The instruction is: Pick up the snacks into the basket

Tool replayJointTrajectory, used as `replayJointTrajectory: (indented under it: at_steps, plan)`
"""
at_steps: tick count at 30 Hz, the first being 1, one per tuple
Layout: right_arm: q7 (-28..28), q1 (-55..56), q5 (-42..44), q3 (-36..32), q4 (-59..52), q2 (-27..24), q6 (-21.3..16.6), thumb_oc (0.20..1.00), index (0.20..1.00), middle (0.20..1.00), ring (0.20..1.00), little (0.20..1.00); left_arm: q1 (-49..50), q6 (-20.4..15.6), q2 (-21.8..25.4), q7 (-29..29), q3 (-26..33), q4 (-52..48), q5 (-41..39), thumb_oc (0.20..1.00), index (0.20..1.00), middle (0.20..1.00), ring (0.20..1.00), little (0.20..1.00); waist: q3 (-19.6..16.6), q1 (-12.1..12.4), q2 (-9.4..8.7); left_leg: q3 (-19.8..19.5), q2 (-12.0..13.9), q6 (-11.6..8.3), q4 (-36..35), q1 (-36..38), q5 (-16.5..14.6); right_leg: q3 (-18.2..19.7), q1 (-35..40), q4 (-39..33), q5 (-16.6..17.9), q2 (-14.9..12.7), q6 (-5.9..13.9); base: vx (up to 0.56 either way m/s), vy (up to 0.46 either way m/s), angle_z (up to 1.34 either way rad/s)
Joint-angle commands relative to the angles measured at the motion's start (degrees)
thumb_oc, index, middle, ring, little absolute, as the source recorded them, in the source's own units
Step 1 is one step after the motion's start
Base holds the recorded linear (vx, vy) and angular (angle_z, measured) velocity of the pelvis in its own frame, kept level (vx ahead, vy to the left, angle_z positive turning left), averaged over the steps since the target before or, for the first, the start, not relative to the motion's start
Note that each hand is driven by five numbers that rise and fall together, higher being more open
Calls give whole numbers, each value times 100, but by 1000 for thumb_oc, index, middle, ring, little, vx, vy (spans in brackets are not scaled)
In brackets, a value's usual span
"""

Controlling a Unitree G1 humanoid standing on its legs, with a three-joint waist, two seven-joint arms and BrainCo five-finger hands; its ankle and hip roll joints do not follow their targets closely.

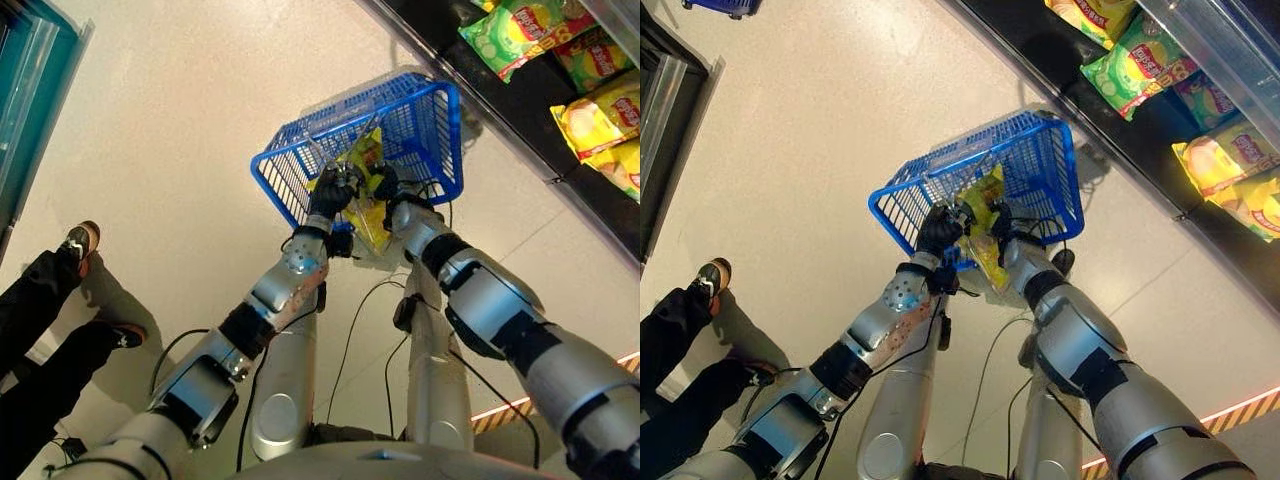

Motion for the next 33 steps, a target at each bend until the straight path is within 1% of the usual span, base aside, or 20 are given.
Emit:
replayJointTrajectory:
  at_steps: [1,6,8,9,10,14,17,18,19,20,21,23,24,25,27,28,30,31,32,33]
  plan:
    - [62,370,318,-301,125,-64,57,1000,1000,1000,1000,1000,-172,-434,-239,-143,-78,-983,117,200,200,200,200,200,-35,15,408,391,-355,-84,-498,360,-89,194,338,23,-197,-148,612,16,0,3]
    - [46,816,959,-610,-143,-113,-112,1000,1000,1000,1000,1000,-54,-341,-220,-63,82,-639,261,200,200,200,200,200,-35,-117,311,408,-338,-69,-498,479,-93,218,441,23,-192,-156,609,0,0,1]
    - [97,1001,2031,-1185,-124,-144,-217,1000,1000,1000,1000,1000,125,-286,-216,-69,53,-326,219,200,200,200,200,200,-35,-158,302,420,-327,-58,-498,615,-138,222,565,23,-233,-152,600,0,0,0]
    - [97,983,2033,-1187,-124,-148,-217,1000,1000,1000,1000,1000,106,-288,-215,-69,57,-324,218,200,200,200,200,200,-35,-160,300,418,-332,-54,-498,581,-108,221,533,23,-211,-157,598,0,0,0]
    - [65,1046,2715,-1588,-73,-208,-291,1000,1000,1000,1000,1000,231,-264,-173,-109,-3,-196,195,200,200,200,200,200,-35,-155,328,417,-331,-50,-498,683,-155,224,632,23,-253,-155,598,0,0,0]
    - [27,1033,2879,-1740,68,-401,-300,1000,1000,1000,1000,1000,350,-245,-117,-206,-108,-73,121,200,200,200,200,200,-35,-124,390,414,-343,-37,-498,703,-118,195,659,23,-239,-171,583,-4,1,-1]
    - [74,1268,3402,-2032,-80,-550,-458,1000,1000,1000,1000,1000,452,-162,-87,-271,-87,271,250,200,200,200,200,200,-35,-156,413,427,-331,-20,-498,841,-133,206,779,28,-270,-162,559,0,0,0]
    - [73,1272,3404,-2032,-84,-554,-458,1000,1000,1000,1000,1000,448,-166,-92,-273,-90,280,252,200,200,200,200,200,-35,-153,414,428,-332,-19,-498,840,-131,208,778,28,-269,-164,559,0,0,0]
    - [-134,1365,2623,-1647,-96,-733,-395,1000,1000,1000,1000,1000,570,-166,-27,-259,-80,492,319,200,200,200,200,200,-35,-161,391,438,-317,-20,-498,914,-158,209,851,30,-290,-146,556,0,0,0]
    - [-134,1347,2621,-1647,-97,-736,-393,1000,1000,1000,1000,1000,552,-167,-27,-259,-71,494,320,200,200,200,200,200,-35,-168,390,435,-322,-16,-498,877,-126,207,817,32,-267,-152,555,0,0,0]
    - [17,1322,1878,-1157,-181,-777,-368,1000,1000,1000,1000,1000,573,-194,-8,-273,-49,589,389,200,200,200,200,200,-35,-177,374,436,-328,-16,-498,888,-115,210,840,35,-268,-144,545,0,0,0]
    - [55,1562,2579,-1644,-219,-837,-412,1000,1000,1000,1000,1000,564,-114,-58,-193,103,1058,495,200,200,200,200,200,-35,-241,332,423,-338,-5,-498,1024,-159,225,946,52,-305,-133,533,0,0,0]
    - [54,1548,2580,-1647,-222,-841,-411,1000,1000,1000,1000,1000,547,-115,-57,-192,106,1060,496,200,200,200,200,200,-35,-242,330,423,-342,-1,-498,992,-130,226,915,53,-283,-137,532,0,0,0]
    - [-329,1571,1905,-1424,-163,-924,-327,1000,1000,1000,1000,1000,632,-117,-2,-198,34,1129,622,200,200,200,200,200,-35,-237,361,444,-327,-2,-498,1043,-143,225,957,66,-297,-140,536,0,0,0]
    - [251,1493,1674,-1127,-6,-880,-282,1000,1000,1000,1000,1000,620,-165,35,-321,-14,1099,716,200,200,200,200,200,-35,-216,391,413,-338,2,-498,1072,-137,210,999,71,-320,-141,521,0,0,0]
    - [146,1494,2363,-1606,40,-903,-326,1000,1000,1000,1000,1000,640,-139,31,-385,-42,1019,725,200,200,200,200,200,-35,-218,406,408,-356,18,-498,1076,-125,223,990,76,-306,-146,522,0,0,0]
    - [-77,1543,2688,-1950,53,-966,-333,1000,1000,1000,1000,1000,707,-136,65,-351,-15,955,691,200,200,200,200,200,-35,-210,420,421,-359,24,-498,1101,-137,238,1005,75,-306,-149,528,0,0,0]
    - [-525,1529,2451,-1978,105,-1072,-279,1000,1000,1000,1000,1000,847,-134,128,-342,-59,826,705,200,200,200,200,200,-35,-190,449,434,-364,31,-498,1103,-134,236,1009,75,-304,-147,529,0,0,0]
    - [168,1533,1575,-1184,-46,-969,-291,1000,1000,1000,1000,1000,916,-177,147,-511,-156,693,703,200,200,200,200,200,-35,-163,456,425,-349,24,-498,1108,-130,231,1007,79,-322,-133,516,-19,1,-3]
    - [171,1513,1575,-1181,-44,-973,-292,1000,1000,1000,1000,1000,899,-177,147,-512,-145,694,703,200,200,200,200,200,-35,-172,456,422,-355,27,-498,1075,-103,229,974,83,-305,-138,515,0,0,0]
